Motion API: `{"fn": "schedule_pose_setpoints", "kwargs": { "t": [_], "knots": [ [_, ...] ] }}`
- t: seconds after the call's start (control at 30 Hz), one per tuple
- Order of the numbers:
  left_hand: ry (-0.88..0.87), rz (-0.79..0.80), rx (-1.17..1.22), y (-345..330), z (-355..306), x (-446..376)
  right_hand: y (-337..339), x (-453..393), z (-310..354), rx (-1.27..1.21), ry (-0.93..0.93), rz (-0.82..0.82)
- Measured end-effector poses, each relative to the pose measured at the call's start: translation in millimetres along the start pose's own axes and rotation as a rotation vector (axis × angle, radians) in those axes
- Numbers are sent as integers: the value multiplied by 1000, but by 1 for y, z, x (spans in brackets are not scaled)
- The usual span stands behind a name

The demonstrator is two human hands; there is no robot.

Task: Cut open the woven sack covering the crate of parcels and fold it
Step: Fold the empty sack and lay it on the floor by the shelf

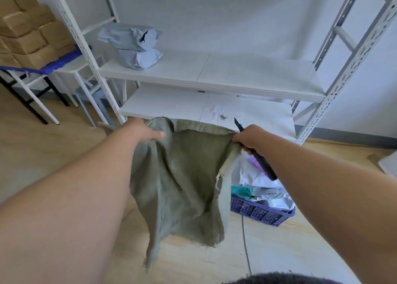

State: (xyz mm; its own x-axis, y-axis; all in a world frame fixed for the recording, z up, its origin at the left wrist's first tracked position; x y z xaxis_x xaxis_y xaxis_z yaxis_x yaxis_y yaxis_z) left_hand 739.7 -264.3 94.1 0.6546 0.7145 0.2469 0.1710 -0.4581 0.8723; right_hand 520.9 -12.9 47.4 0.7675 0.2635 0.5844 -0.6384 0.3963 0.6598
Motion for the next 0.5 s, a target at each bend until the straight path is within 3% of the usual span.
{"fn": "schedule_pose_setpoints", "kwargs": {
  "t": [0.13, 0.27, 0.33, 0.4, 0.5],
  "knots": [
    [-165, -19, 260, -36, -47, -5, -32, 6, 9, -359, -123, 318],
    [-301, 25, 284, -49, -87, 3, -35, 4, 23, -649, -171, 371],
    [-324, 174, 339, -58, -99, 11, -38, 5, 28, -685, -195, 414],
    [-375, 285, 226, -65, -107, 18, -47, 10, 31, -668, -204, 507],
    [-440, 205, -33, -71, -111, 18, -62, 18, 32, -497, -198, 603]
  ]
}}
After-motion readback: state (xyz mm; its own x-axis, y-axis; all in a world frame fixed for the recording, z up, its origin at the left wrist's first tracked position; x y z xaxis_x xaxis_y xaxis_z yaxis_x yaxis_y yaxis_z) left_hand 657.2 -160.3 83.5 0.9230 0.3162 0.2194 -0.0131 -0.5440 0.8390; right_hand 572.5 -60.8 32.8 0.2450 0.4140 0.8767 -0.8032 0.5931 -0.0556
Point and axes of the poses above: each hand's wrist, its own x-axis away from the middle knuckle, its own y-axis out of the back of the hand, z = x × y, the point moved 9 cm from there along -x, towards the middle knuckle, and after that the axes turned 13 degrees about -y, right-handed, at the moved point
